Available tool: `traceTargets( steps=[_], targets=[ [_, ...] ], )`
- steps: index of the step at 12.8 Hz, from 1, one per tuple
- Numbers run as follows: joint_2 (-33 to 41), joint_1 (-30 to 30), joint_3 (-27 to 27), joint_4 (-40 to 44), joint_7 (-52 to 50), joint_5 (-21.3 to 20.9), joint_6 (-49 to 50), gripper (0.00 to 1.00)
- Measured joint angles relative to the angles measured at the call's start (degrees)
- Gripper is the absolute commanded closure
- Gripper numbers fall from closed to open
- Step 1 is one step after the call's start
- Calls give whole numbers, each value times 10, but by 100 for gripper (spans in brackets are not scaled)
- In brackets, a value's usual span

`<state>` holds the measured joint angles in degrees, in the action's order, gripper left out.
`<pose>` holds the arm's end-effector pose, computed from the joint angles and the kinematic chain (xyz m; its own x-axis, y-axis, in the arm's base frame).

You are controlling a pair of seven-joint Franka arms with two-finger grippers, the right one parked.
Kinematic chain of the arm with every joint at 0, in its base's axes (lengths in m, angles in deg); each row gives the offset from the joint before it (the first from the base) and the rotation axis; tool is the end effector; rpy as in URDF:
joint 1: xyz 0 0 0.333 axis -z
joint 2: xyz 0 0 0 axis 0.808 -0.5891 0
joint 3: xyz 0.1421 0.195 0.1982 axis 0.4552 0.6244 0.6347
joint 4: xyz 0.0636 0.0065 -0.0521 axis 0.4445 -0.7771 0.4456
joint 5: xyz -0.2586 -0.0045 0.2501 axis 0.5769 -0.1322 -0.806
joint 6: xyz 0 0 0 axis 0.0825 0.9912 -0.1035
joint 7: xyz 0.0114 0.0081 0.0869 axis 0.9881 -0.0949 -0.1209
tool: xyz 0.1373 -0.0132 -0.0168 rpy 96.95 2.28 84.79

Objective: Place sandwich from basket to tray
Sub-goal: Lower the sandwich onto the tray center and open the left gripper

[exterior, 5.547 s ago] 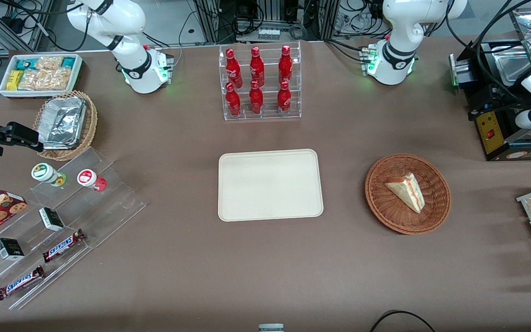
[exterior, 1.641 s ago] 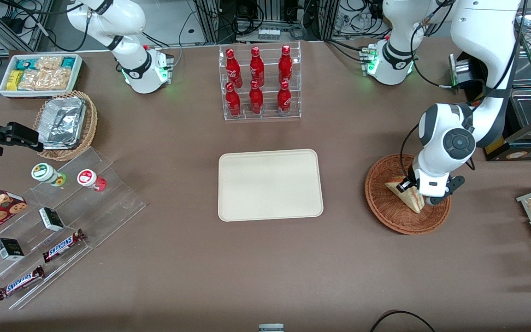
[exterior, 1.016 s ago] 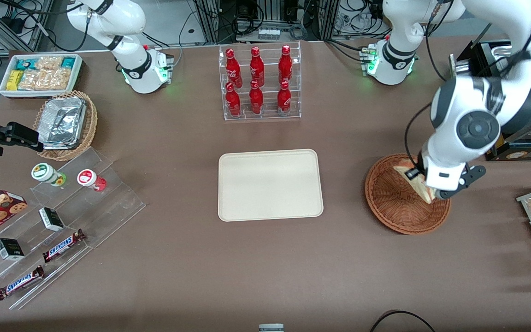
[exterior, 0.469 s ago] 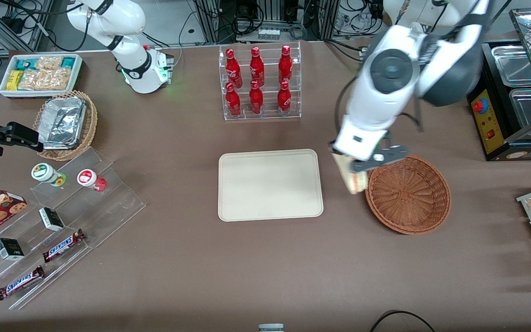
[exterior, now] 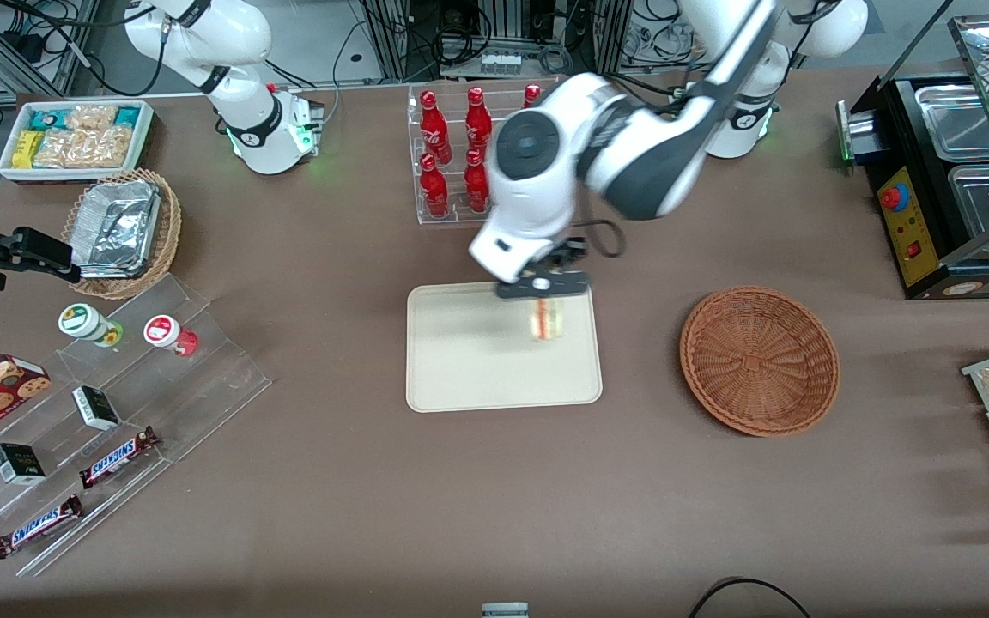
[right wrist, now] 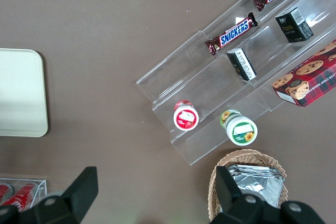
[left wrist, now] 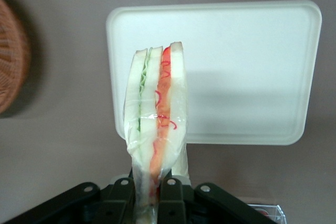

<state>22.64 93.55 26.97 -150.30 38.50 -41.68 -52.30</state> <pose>0.4481 -0.4642 0.3951 0.9944 0.0035 -0.1061 -0.0060 -0.9960 -0.0891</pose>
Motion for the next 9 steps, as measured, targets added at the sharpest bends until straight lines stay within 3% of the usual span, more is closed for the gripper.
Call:
traceTargets(
  steps=[3, 9],
  targets=[
    [-51, 30, 0, 7, -1, -3, -39, 100],
    [-112, 31, 2, 9, -2, -20, -130, 100]
  ],
)
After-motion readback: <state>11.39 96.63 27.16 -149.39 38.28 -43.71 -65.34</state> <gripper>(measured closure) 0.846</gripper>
